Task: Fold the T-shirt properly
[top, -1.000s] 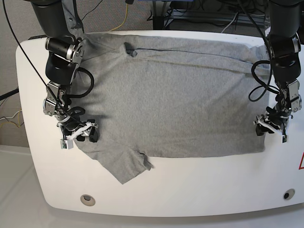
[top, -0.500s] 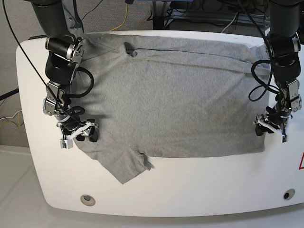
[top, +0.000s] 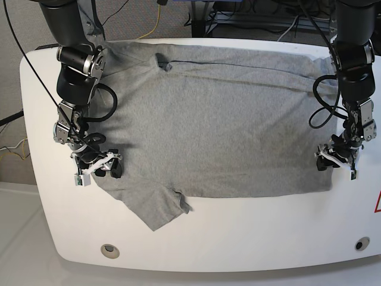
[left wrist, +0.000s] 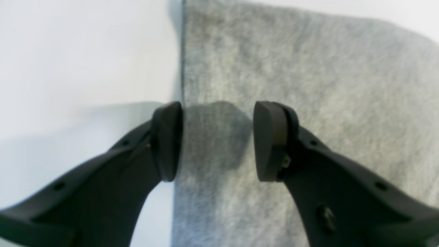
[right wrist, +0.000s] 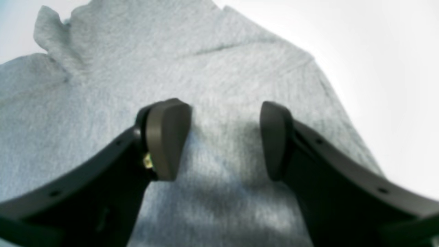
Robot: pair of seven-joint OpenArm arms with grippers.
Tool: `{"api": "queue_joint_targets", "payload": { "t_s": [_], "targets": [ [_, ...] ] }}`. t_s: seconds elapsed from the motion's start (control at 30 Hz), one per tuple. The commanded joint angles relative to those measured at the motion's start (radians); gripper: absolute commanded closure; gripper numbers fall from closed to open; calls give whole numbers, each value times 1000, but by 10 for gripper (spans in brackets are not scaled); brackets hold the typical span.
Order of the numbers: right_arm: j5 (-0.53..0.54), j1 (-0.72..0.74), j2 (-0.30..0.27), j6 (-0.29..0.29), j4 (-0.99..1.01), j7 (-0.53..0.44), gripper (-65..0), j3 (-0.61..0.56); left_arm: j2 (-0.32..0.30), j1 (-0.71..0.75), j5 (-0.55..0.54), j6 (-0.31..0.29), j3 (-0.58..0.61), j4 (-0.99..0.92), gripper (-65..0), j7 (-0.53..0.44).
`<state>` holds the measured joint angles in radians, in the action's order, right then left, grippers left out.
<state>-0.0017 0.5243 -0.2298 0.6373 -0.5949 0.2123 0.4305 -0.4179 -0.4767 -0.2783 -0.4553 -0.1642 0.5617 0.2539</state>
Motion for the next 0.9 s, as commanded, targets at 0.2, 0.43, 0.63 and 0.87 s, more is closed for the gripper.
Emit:
{"api": "queue_joint_targets", "payload": {
  "t_s": [0.2,0.43,0.63,0.87],
  "targets": [
    [-5,18,-8,3,-8,18,-356,0,6,-22,-28,-5,1,28,-312,-2],
    [-2,12,-2,2,-15,20,-356,1,7,-6,-7,1,3,29,-309,-12],
    [-1,8,-6,8,-11,26,-355,1,-5,6,6,6,8,6,-309,-60],
    [-1,7,-5,10,-11,25,-355,1,-16,4,7,10,13,-4,-312,-72]
  ]
}}
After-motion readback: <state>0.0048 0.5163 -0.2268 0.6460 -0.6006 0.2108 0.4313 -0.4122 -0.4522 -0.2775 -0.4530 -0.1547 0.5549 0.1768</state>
